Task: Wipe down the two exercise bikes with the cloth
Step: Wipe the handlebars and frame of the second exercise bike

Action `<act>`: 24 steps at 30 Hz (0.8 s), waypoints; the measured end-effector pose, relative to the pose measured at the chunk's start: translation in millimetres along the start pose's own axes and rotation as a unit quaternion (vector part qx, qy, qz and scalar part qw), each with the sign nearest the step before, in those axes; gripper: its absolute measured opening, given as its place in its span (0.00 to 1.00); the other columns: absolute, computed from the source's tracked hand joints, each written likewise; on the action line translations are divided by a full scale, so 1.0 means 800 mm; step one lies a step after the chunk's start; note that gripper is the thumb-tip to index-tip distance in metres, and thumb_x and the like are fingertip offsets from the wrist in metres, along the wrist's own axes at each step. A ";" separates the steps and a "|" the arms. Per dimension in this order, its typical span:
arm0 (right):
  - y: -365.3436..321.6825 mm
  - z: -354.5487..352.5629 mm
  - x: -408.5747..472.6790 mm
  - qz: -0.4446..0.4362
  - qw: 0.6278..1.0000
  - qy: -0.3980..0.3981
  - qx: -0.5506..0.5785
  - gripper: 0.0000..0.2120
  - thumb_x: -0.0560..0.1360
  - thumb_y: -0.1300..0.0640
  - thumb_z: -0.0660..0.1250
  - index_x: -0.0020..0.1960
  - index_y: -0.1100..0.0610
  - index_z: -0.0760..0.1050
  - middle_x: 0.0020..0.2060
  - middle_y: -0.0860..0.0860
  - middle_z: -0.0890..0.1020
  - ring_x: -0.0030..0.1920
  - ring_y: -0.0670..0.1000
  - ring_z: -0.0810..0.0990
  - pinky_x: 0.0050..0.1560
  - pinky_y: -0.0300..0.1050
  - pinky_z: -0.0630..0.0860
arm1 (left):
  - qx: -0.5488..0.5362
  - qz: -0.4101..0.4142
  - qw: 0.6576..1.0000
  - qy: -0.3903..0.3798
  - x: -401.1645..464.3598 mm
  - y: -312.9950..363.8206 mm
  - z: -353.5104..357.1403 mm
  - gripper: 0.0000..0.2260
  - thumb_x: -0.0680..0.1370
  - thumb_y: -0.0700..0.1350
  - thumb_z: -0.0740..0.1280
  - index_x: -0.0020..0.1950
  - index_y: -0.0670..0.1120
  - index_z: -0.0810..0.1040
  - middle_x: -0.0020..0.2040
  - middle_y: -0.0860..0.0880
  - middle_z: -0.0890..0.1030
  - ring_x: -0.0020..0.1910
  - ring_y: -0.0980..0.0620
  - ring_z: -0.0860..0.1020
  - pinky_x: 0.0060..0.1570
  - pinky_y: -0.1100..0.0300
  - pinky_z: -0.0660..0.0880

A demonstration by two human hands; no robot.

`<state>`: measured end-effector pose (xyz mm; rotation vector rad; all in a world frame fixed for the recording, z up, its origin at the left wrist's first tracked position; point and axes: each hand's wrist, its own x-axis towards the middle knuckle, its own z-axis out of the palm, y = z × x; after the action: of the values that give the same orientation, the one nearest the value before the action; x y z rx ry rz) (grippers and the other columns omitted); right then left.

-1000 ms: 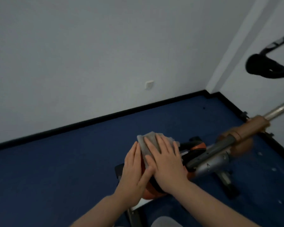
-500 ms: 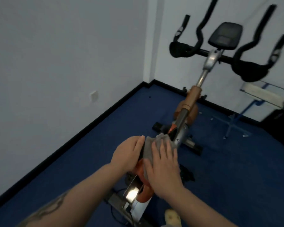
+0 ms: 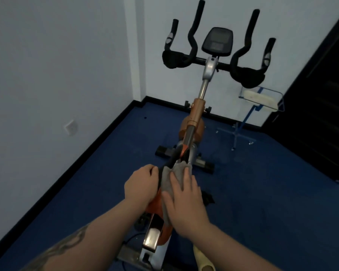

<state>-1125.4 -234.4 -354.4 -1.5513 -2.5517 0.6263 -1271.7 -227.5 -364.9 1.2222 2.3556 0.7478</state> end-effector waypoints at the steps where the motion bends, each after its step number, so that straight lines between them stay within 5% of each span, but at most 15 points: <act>1: -0.001 -0.005 0.011 0.010 1.000 0.004 0.003 0.29 0.81 0.40 0.44 0.79 0.44 0.40 0.77 0.57 0.36 0.77 0.59 0.43 0.76 0.58 0.48 | -0.001 0.000 1.000 0.002 0.001 0.000 0.000 0.15 0.82 0.54 0.54 0.49 0.55 0.79 0.43 0.56 0.79 0.39 0.58 0.74 0.34 0.58 0.67; 6: -0.017 -0.024 0.054 0.093 0.995 -0.008 0.037 0.28 0.83 0.43 0.46 0.79 0.46 0.40 0.77 0.61 0.41 0.72 0.61 0.63 0.67 0.54 0.69 | -0.008 -0.001 1.000 0.013 0.000 -0.002 0.001 0.14 0.81 0.54 0.54 0.47 0.55 0.79 0.42 0.57 0.79 0.38 0.60 0.74 0.35 0.58 0.68; 12: -0.009 0.007 -0.005 0.032 0.998 0.041 -0.027 0.30 0.79 0.39 0.40 0.79 0.47 0.41 0.78 0.58 0.40 0.75 0.60 0.51 0.72 0.57 0.60 | -0.009 -0.002 1.000 0.020 -0.001 0.000 0.002 0.14 0.81 0.54 0.54 0.48 0.55 0.78 0.38 0.58 0.76 0.36 0.62 0.73 0.33 0.60 0.66; 17: -0.017 -0.021 0.066 0.143 0.988 0.004 0.054 0.29 0.83 0.43 0.45 0.78 0.47 0.36 0.78 0.60 0.44 0.68 0.62 0.68 0.60 0.53 0.74 | -0.009 0.002 1.000 0.014 0.000 0.001 0.001 0.14 0.82 0.54 0.54 0.48 0.55 0.79 0.42 0.56 0.78 0.37 0.58 0.74 0.35 0.58 0.68; 20: -0.015 -0.016 0.052 0.131 0.989 0.019 0.059 0.31 0.82 0.42 0.46 0.76 0.44 0.30 0.78 0.60 0.48 0.63 0.61 0.72 0.52 0.50 0.75 | -0.013 -0.001 1.000 0.016 -0.002 0.001 0.002 0.14 0.81 0.53 0.55 0.48 0.54 0.79 0.40 0.57 0.77 0.36 0.60 0.72 0.34 0.58 0.66; 22: -0.011 -0.002 0.016 0.090 0.994 0.042 0.034 0.31 0.80 0.39 0.44 0.75 0.41 0.29 0.78 0.57 0.49 0.66 0.59 0.69 0.59 0.54 0.73 | -0.017 0.000 1.000 0.016 -0.002 0.001 0.002 0.13 0.81 0.53 0.55 0.48 0.54 0.78 0.40 0.57 0.77 0.36 0.60 0.72 0.34 0.58 0.67; 24: -0.006 0.005 -0.007 0.083 0.995 0.052 0.003 0.30 0.77 0.36 0.38 0.74 0.40 0.28 0.78 0.54 0.50 0.69 0.57 0.65 0.71 0.60 0.61 | -0.018 0.001 1.000 0.016 -0.002 0.003 0.000 0.13 0.82 0.54 0.55 0.48 0.55 0.78 0.39 0.57 0.76 0.37 0.60 0.73 0.35 0.58 0.68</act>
<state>-1128.3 -242.2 -355.3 -1.7588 -2.3615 0.5524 -1269.2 -227.9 -363.5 1.2072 2.3559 0.8139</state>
